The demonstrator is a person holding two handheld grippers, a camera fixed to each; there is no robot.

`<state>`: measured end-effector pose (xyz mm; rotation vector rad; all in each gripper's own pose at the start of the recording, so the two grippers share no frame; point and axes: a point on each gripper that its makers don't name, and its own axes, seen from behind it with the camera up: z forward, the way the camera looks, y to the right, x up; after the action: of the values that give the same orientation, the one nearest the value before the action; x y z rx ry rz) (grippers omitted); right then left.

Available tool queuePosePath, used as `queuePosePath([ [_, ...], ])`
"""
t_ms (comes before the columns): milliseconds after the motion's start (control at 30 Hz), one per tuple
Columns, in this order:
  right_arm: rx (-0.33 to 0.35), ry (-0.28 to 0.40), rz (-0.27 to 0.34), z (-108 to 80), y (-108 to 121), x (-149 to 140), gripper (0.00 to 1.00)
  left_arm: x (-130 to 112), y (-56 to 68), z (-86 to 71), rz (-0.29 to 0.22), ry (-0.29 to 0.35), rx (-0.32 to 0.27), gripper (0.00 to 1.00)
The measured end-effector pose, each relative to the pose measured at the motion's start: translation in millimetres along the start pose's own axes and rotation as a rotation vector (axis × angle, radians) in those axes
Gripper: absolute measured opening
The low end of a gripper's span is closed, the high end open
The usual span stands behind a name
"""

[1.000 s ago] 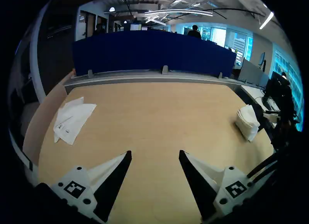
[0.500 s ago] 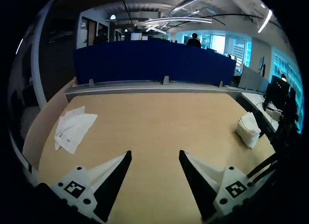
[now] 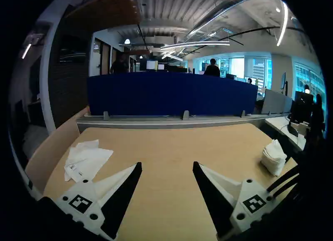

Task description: Fold towel

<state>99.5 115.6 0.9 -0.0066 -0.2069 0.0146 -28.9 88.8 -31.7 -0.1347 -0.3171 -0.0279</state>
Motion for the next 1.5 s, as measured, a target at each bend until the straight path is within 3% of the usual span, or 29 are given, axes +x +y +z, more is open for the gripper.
queuePosePath([
  [400,0.022,0.065,-0.026,-2.3,-48,28,1.0,28,-24.3,-1.8,-0.029,0.121,0.064,0.9],
  [800,0.041,0.096,-0.015,-1.5,-99,38,1.0,55,-27.3,-2.9,-0.035,0.241,0.067,0.91],
  [1167,0.048,0.099,-0.034,3.5,-117,36,1.0,47,-36.0,2.6,-0.048,0.279,0.086,0.9],
  [1500,0.044,0.106,-0.053,3.4,-135,31,1.0,20,-38.1,21.9,-0.048,0.299,0.088,0.9],
])
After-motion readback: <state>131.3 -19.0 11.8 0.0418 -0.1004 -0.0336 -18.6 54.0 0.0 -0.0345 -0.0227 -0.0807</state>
